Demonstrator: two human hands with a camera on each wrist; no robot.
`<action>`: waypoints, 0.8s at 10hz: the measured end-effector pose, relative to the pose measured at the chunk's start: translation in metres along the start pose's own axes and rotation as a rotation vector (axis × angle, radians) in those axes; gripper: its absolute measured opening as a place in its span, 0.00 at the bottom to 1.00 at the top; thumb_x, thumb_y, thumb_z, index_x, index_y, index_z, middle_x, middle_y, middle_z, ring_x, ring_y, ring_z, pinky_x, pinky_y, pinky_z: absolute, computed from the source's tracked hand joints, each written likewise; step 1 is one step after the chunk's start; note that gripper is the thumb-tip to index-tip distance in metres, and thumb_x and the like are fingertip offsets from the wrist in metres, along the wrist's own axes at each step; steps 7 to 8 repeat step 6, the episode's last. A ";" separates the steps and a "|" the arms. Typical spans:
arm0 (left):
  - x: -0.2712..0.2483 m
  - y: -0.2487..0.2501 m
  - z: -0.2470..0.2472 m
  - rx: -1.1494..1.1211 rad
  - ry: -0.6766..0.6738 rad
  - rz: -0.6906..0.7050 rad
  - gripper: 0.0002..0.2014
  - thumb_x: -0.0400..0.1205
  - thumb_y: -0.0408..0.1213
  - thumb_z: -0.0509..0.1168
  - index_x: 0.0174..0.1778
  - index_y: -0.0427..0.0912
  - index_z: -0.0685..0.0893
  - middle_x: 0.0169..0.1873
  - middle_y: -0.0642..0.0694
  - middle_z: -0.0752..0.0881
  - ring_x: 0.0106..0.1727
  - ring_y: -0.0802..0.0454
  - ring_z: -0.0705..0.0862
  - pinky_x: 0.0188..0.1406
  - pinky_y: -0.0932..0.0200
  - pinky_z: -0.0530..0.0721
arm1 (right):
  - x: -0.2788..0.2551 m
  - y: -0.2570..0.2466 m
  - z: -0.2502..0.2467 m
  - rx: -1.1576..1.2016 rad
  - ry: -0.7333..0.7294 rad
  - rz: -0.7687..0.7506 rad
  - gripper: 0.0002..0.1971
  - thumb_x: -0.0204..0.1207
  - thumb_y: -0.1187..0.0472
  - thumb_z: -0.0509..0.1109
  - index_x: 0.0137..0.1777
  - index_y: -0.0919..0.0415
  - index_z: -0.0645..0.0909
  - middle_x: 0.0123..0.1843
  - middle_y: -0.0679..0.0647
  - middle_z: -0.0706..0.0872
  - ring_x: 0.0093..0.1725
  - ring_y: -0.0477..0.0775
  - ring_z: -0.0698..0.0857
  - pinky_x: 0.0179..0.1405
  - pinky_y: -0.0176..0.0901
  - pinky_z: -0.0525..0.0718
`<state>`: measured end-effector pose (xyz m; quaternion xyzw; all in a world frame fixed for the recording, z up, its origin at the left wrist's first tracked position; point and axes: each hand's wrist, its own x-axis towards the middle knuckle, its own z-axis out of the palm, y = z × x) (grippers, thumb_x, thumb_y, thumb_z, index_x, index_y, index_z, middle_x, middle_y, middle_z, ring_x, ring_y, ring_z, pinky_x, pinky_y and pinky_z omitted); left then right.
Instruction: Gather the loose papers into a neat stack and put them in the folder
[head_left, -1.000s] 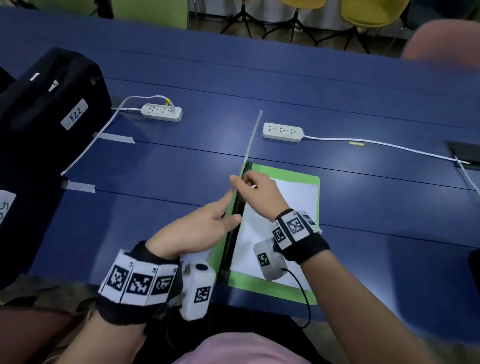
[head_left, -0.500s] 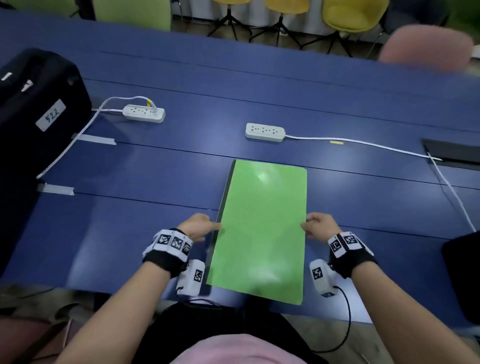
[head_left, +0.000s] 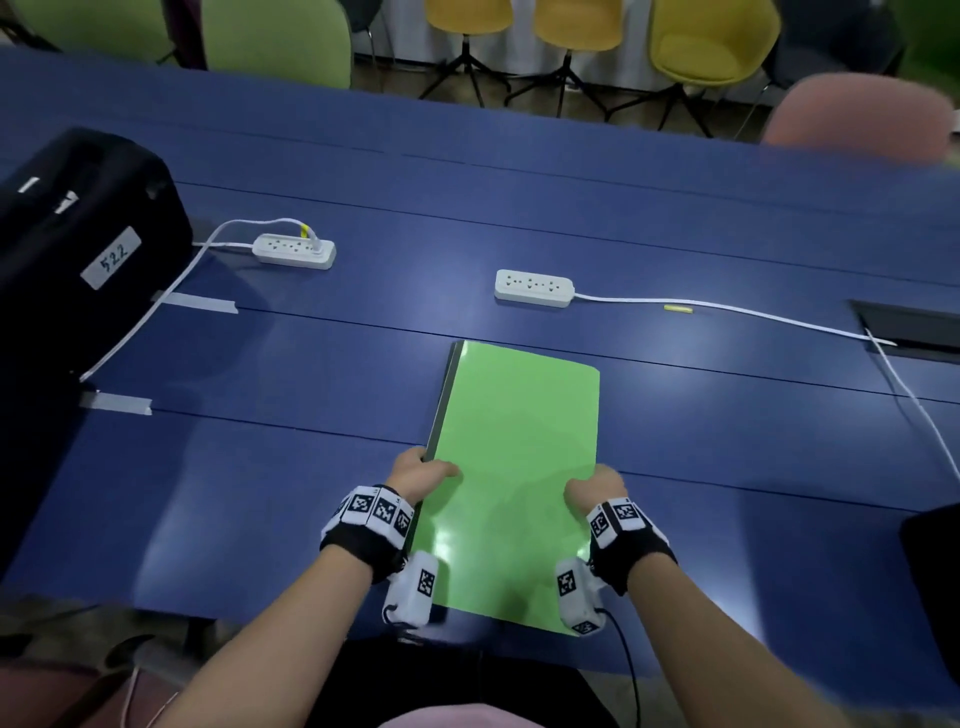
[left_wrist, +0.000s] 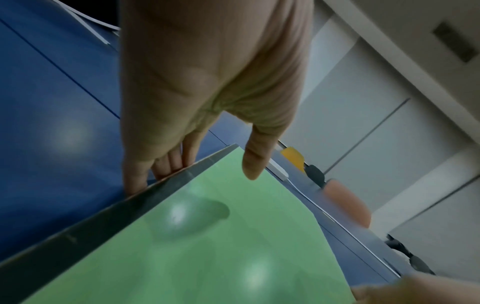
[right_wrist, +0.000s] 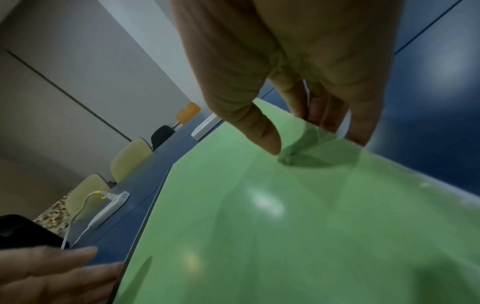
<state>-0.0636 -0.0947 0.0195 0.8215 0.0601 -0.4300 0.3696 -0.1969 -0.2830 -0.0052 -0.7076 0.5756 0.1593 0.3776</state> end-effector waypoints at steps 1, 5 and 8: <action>0.004 0.004 -0.017 -0.028 0.042 -0.004 0.32 0.80 0.34 0.68 0.78 0.32 0.64 0.77 0.39 0.70 0.76 0.40 0.71 0.70 0.52 0.72 | 0.003 -0.017 0.003 0.023 -0.038 -0.050 0.24 0.74 0.66 0.63 0.71 0.68 0.74 0.65 0.63 0.81 0.58 0.62 0.82 0.56 0.49 0.83; 0.032 -0.010 -0.045 -0.139 0.043 0.003 0.09 0.78 0.30 0.67 0.53 0.35 0.82 0.52 0.45 0.83 0.54 0.45 0.82 0.60 0.52 0.79 | 0.007 -0.028 0.014 -0.034 -0.032 -0.166 0.30 0.73 0.67 0.62 0.78 0.63 0.65 0.66 0.60 0.75 0.59 0.60 0.77 0.46 0.41 0.74; 0.039 -0.035 -0.055 -0.174 0.181 0.013 0.13 0.70 0.27 0.67 0.22 0.43 0.73 0.22 0.46 0.74 0.29 0.51 0.71 0.33 0.60 0.71 | 0.008 -0.021 0.004 0.022 0.018 -0.203 0.31 0.75 0.65 0.65 0.79 0.63 0.64 0.69 0.63 0.77 0.66 0.61 0.77 0.54 0.43 0.75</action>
